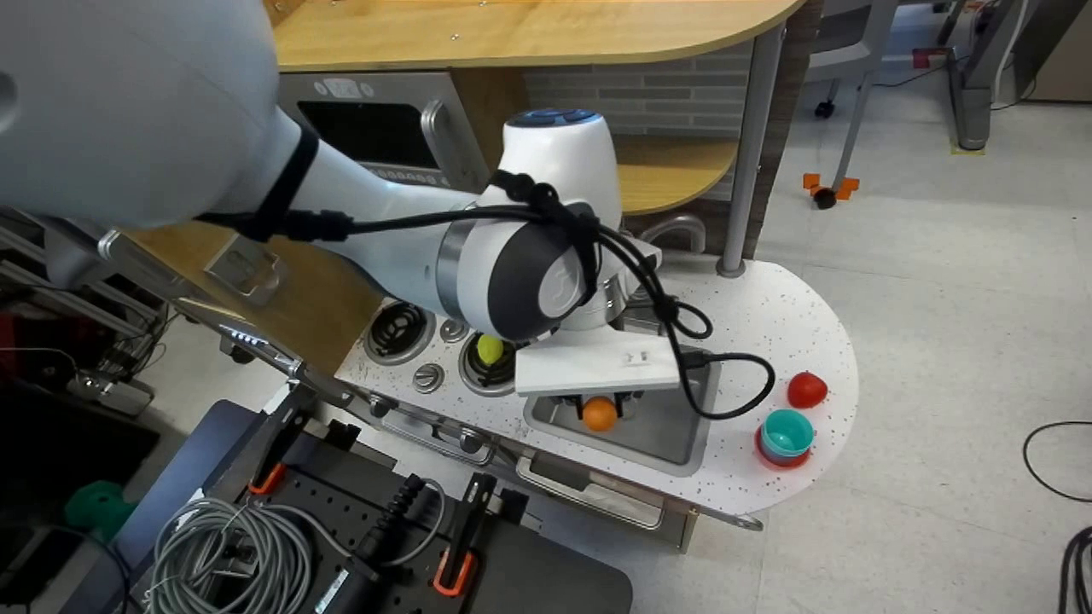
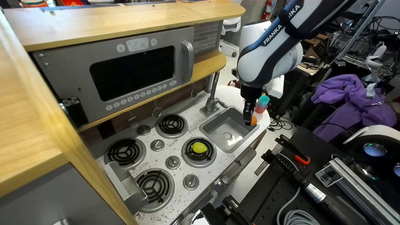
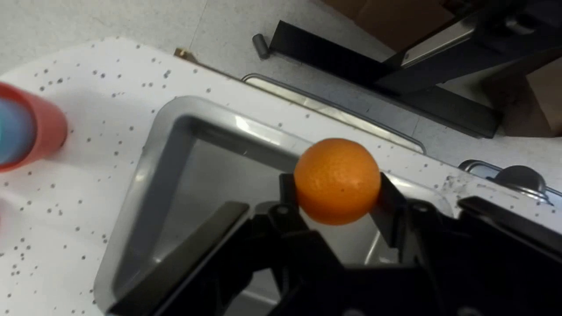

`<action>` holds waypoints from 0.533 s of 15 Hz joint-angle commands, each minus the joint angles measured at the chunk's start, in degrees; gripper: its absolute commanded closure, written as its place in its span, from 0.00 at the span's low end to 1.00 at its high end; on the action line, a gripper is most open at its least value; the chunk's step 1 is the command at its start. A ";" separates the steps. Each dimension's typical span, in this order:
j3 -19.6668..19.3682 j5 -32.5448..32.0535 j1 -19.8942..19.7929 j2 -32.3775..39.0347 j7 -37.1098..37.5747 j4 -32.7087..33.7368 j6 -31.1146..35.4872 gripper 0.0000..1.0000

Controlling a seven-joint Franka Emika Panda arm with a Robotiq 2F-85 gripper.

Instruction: Take the orange toy from beside the sink and place it inside the sink

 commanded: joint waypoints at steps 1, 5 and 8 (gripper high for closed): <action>-2.21 -2.03 3.53 -4.93 11.02 -9.70 4.50 0.81; -4.97 -1.53 8.11 -2.84 24.36 -9.35 6.28 0.81; -7.03 -1.81 11.17 -1.84 31.67 -7.64 6.17 0.81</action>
